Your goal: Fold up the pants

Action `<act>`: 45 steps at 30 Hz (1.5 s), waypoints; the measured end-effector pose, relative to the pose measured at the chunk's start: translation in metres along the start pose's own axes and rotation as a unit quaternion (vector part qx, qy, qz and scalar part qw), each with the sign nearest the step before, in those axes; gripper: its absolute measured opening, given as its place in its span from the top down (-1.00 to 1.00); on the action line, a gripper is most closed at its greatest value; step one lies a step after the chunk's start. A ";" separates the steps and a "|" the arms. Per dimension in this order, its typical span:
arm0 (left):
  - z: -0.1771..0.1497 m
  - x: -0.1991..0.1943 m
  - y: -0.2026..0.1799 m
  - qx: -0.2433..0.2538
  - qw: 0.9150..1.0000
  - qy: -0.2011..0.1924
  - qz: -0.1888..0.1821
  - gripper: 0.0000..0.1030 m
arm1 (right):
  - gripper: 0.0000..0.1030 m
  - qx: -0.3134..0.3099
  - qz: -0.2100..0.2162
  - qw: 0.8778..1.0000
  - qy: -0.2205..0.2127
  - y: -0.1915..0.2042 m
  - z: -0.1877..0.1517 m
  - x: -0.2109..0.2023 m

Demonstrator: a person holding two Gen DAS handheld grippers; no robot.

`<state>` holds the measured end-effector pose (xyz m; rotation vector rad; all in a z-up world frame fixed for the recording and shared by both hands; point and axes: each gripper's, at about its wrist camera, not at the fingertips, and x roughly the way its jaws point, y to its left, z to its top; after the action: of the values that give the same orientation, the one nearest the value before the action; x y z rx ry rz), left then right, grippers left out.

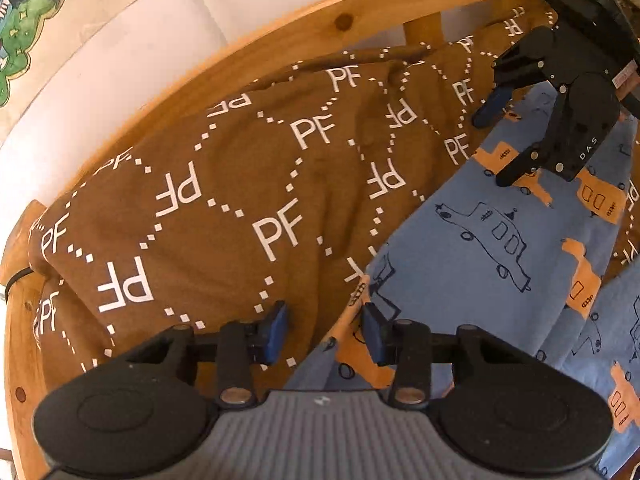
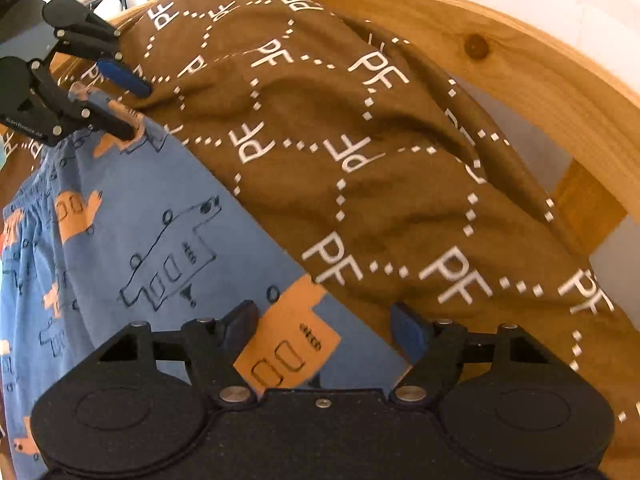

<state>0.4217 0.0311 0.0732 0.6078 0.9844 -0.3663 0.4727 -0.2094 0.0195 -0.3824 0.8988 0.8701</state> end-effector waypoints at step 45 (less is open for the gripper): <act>0.006 -0.029 0.004 -0.011 0.994 -0.063 0.093 -0.45 | -0.32 0.017 -0.106 0.986 -0.125 0.012 -0.003 -0.020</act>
<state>0.4126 0.0307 0.1016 0.6434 0.8032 -0.2249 0.4551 -0.2133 0.0348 -0.3238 0.6280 0.6883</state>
